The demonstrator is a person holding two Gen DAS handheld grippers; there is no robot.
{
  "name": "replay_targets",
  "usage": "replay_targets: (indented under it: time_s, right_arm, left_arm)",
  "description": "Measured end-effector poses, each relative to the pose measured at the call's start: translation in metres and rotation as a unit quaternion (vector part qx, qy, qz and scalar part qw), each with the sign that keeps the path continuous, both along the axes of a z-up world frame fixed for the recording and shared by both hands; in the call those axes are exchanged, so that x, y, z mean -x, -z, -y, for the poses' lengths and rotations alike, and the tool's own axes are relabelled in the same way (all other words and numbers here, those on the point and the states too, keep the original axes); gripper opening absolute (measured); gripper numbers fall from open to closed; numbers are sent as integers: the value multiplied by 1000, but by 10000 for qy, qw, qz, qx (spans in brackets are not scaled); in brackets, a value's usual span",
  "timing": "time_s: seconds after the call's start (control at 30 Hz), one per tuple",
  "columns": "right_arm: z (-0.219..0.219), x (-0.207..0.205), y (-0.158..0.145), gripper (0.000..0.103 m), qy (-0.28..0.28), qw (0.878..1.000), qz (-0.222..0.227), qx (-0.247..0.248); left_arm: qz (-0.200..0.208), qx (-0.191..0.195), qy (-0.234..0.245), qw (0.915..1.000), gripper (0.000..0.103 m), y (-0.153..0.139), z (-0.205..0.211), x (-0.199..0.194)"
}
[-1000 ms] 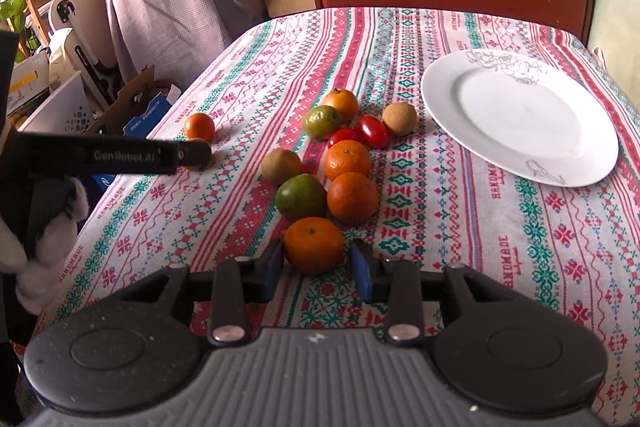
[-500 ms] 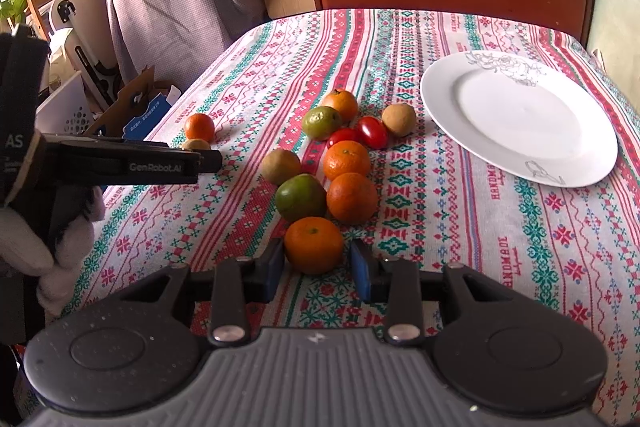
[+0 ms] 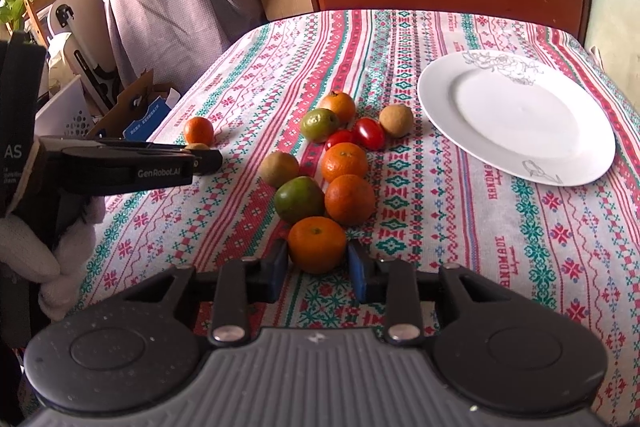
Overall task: Organize fruits
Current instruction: 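Close left tool on the brown kiwi while right tool closes on the tangerine, then carry kiwi in left tool and tangerine in right tool onto plate, open both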
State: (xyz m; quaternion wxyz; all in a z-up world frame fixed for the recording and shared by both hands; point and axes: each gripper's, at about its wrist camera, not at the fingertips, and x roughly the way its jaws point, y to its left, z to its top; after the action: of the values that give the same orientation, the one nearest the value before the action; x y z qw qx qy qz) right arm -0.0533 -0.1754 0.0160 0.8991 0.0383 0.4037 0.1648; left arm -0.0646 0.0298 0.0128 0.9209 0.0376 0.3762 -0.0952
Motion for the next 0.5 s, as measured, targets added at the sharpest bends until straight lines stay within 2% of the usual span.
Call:
replay_targets:
  time_s: [0.5]
  right_arm:
    - [11,-2,-19,31,174,9992,216,-272]
  left_arm:
    - [196,317,164,9992,23,-21,10,6]
